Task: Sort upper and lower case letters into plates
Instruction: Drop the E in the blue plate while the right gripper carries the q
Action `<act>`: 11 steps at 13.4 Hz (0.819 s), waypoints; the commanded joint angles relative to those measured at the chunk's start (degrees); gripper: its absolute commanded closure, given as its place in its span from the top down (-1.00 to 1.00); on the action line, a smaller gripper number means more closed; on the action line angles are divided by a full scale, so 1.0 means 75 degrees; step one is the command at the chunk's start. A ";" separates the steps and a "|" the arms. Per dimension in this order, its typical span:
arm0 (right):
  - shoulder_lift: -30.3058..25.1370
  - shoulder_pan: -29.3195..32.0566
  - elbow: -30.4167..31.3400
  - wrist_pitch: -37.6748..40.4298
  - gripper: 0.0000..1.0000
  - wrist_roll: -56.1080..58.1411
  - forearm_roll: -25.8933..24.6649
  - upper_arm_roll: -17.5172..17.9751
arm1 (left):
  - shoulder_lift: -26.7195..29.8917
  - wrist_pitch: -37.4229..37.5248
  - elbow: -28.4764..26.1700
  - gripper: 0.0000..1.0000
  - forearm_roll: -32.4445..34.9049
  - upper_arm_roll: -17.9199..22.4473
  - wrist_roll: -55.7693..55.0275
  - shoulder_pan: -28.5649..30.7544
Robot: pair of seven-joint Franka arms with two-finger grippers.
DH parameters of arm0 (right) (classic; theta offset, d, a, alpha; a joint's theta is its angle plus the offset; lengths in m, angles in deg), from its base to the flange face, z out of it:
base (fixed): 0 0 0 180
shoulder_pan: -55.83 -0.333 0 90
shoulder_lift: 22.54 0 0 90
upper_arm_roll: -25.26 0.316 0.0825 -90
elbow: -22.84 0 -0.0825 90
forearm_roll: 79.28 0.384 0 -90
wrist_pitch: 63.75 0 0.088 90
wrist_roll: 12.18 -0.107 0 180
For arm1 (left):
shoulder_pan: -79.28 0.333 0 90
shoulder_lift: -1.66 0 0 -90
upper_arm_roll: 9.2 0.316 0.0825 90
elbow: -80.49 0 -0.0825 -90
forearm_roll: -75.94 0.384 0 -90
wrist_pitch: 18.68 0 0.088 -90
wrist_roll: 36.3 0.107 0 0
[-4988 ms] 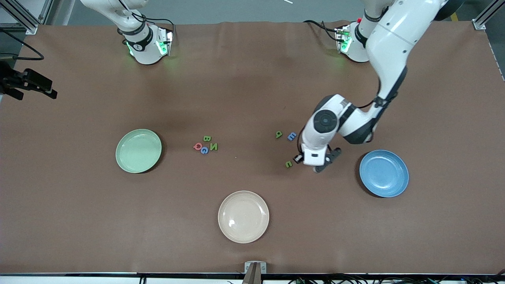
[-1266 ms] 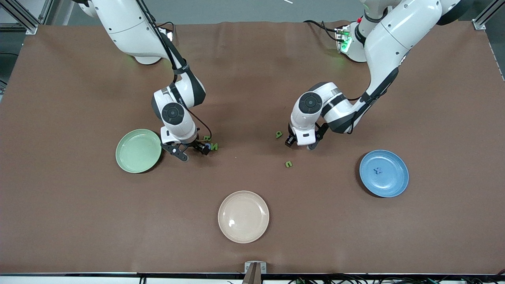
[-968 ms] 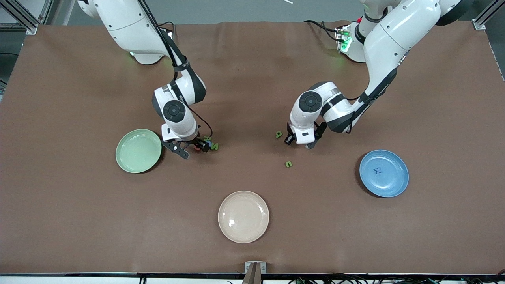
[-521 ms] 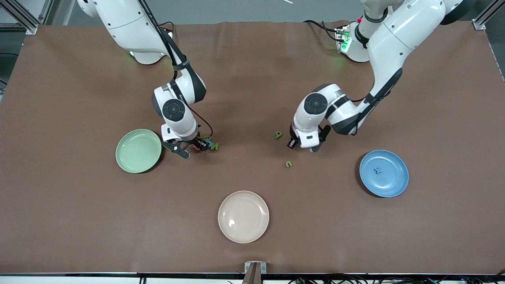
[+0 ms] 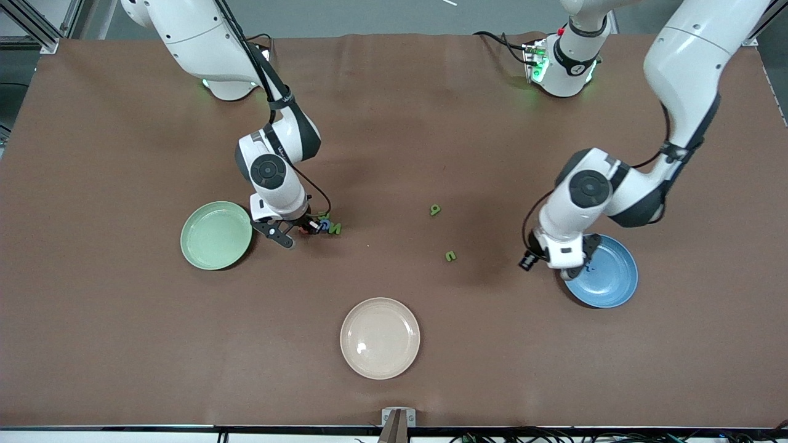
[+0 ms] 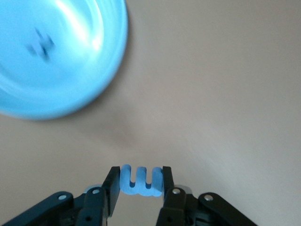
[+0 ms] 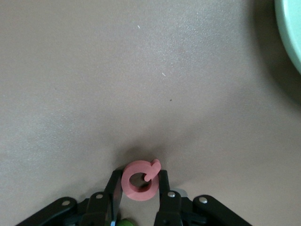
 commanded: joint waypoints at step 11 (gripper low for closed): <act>-0.1881 0.3439 0.0865 0.2263 -0.99 0.6253 0.0928 0.0057 | -0.0397 0.0053 -0.0010 0.42 0.0841 0.0031 0.3311 0.2334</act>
